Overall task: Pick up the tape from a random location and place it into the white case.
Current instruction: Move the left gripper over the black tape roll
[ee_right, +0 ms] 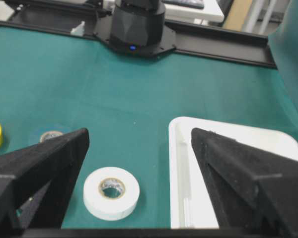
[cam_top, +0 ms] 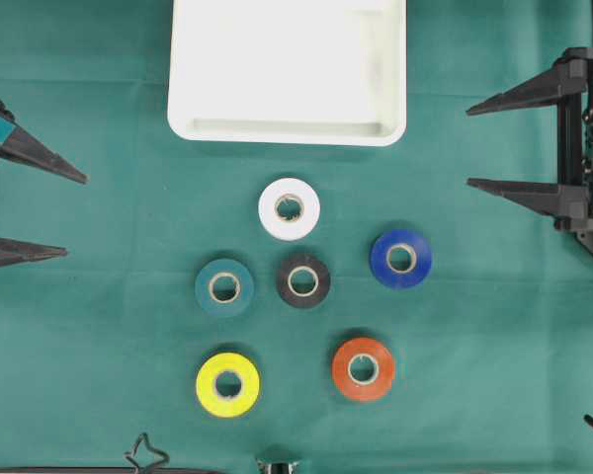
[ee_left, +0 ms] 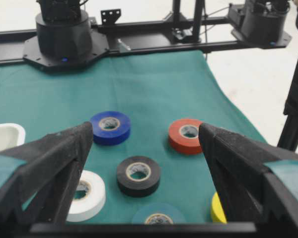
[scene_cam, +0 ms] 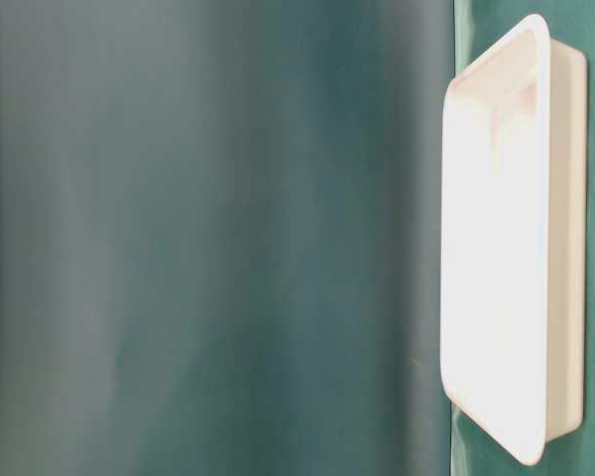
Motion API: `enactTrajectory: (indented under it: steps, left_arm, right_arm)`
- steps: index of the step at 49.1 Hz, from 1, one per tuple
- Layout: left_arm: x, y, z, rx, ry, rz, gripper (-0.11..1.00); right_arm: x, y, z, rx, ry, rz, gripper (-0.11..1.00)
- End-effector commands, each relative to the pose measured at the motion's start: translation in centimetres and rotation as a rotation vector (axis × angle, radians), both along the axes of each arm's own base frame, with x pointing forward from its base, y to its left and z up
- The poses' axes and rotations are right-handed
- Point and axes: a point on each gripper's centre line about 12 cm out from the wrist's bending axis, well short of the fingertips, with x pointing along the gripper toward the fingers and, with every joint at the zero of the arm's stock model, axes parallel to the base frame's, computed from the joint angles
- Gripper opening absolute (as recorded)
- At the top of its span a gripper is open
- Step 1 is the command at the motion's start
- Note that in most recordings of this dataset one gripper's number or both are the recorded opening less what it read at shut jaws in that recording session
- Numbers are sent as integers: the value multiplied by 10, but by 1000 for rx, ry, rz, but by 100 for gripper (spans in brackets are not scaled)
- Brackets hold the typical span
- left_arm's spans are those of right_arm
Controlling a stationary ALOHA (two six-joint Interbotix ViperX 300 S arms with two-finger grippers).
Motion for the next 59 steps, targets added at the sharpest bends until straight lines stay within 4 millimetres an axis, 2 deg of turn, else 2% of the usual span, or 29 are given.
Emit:
enactTrajectory:
  steps: [1, 24, 32, 45, 59]
  left_arm:
    - [2, -1, 10, -6, -25, -3, 99]
    - [4, -1, 9, -4, -19, -1, 99]
    - [12, -3, 14, -4, -24, -1, 99]
    - [51, -11, 26, 7, -11, -2, 99]
    - [110, -22, 43, 18, 12, 4, 99]
  right_arm:
    - [3, 0, 10, -3, -26, -1, 93]
    - [3, 0, 9, -5, -18, -1, 93]
    - [3, 0, 8, -3, -17, -1, 93]
    - [5, 0, 7, -3, -11, -1, 93]
    - [8, 0, 10, -9, -11, 0, 93]
